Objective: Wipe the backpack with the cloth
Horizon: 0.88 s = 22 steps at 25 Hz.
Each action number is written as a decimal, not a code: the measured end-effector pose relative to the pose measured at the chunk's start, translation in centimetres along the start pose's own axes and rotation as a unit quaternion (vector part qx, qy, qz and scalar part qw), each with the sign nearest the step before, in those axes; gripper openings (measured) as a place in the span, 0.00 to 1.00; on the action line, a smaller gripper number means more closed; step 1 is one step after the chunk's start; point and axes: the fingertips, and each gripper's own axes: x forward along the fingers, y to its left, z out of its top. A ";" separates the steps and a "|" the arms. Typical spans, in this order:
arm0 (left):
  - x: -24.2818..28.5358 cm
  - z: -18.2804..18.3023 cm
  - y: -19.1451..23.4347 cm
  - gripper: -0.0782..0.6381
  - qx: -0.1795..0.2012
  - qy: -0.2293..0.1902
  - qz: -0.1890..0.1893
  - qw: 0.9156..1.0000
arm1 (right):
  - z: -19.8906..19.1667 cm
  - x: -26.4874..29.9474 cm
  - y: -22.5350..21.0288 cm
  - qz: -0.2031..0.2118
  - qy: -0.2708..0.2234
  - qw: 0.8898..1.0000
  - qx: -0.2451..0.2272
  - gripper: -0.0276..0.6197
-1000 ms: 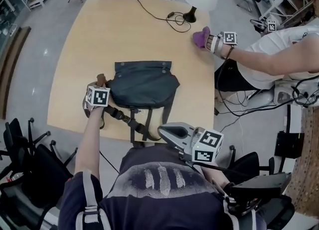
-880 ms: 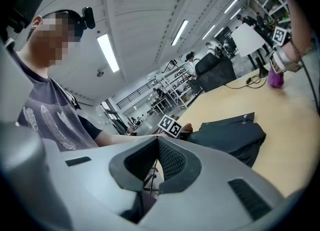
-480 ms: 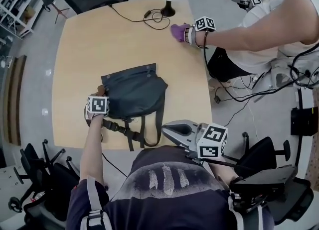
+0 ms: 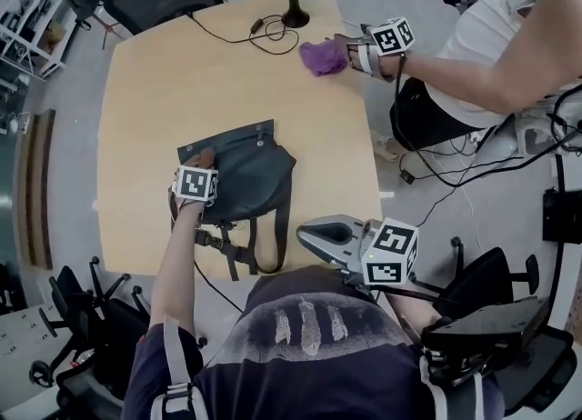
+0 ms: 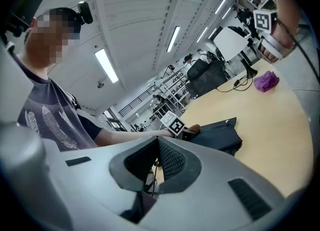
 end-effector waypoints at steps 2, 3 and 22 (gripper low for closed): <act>0.6 1.2 -1.8 0.19 0.005 -0.005 -0.020 1.000 | -0.1 -0.5 -0.5 0.000 -0.002 1.000 0.004 0.05; 1.0 1.8 -2.8 0.19 0.016 -0.004 -0.026 1.000 | -0.1 -0.8 -0.8 -0.001 -0.002 1.000 0.007 0.05; 3.4 11.7 -19.5 0.19 0.214 -0.011 -0.175 0.961 | -0.7 -3.2 -2.6 -0.017 -0.014 0.999 0.029 0.05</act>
